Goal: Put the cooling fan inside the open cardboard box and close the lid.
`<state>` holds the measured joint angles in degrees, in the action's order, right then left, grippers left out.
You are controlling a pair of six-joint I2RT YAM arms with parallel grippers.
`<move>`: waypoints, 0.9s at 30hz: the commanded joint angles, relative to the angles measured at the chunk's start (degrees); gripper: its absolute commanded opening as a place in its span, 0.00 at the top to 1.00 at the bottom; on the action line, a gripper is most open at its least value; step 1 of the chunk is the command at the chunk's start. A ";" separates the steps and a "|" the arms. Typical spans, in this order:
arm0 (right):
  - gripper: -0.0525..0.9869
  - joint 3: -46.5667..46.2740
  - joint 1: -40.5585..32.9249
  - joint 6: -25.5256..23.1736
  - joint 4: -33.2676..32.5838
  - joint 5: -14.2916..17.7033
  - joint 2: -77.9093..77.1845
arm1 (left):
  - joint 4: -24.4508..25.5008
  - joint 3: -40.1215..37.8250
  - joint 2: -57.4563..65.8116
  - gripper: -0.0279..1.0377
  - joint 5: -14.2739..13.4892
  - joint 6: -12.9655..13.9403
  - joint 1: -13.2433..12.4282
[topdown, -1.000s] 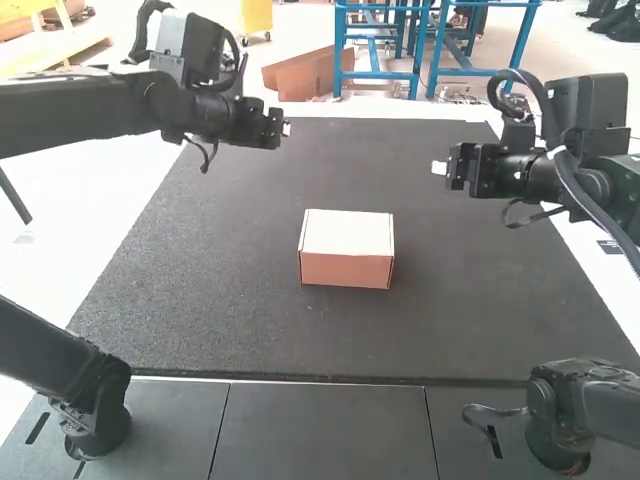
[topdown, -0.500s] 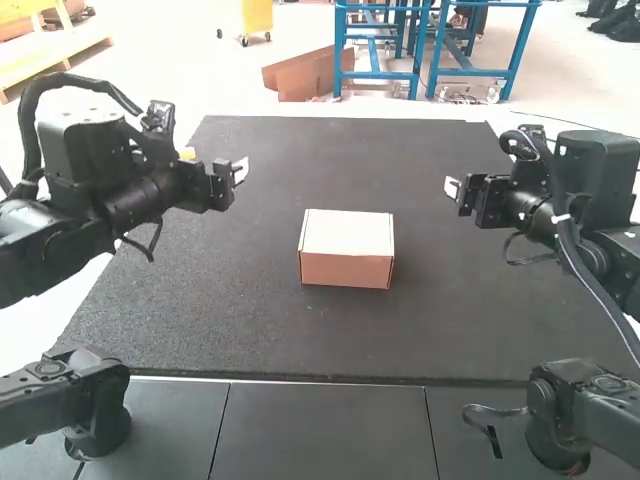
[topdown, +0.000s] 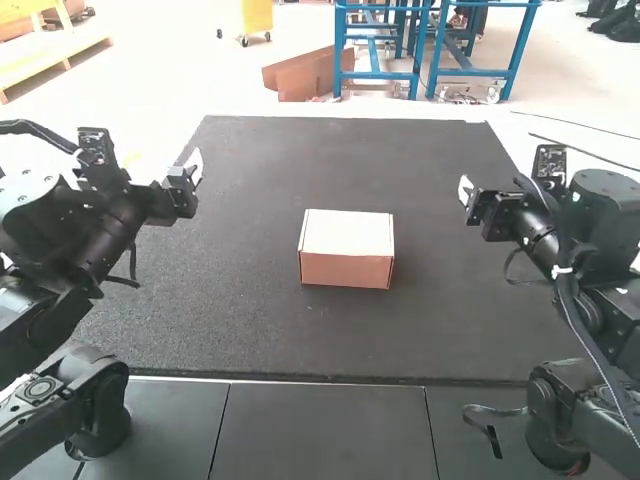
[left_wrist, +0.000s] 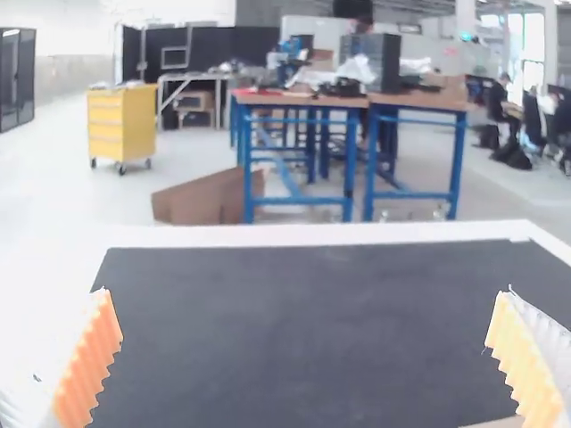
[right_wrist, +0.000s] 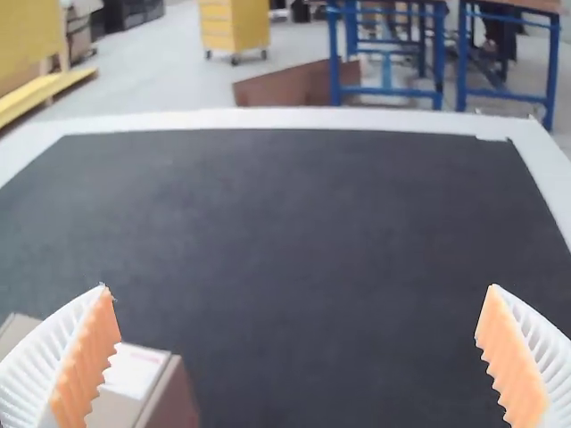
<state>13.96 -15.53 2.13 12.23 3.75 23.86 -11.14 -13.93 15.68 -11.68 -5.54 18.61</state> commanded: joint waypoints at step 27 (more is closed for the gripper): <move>0.07 -13.87 12.45 -2.57 -1.42 -9.37 -23.94 | 7.88 14.02 -15.77 0.07 6.58 -4.48 -10.61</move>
<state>0.23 -4.29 3.42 10.76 -4.36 0.40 -5.13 -0.34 0.43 -6.39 -7.57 9.78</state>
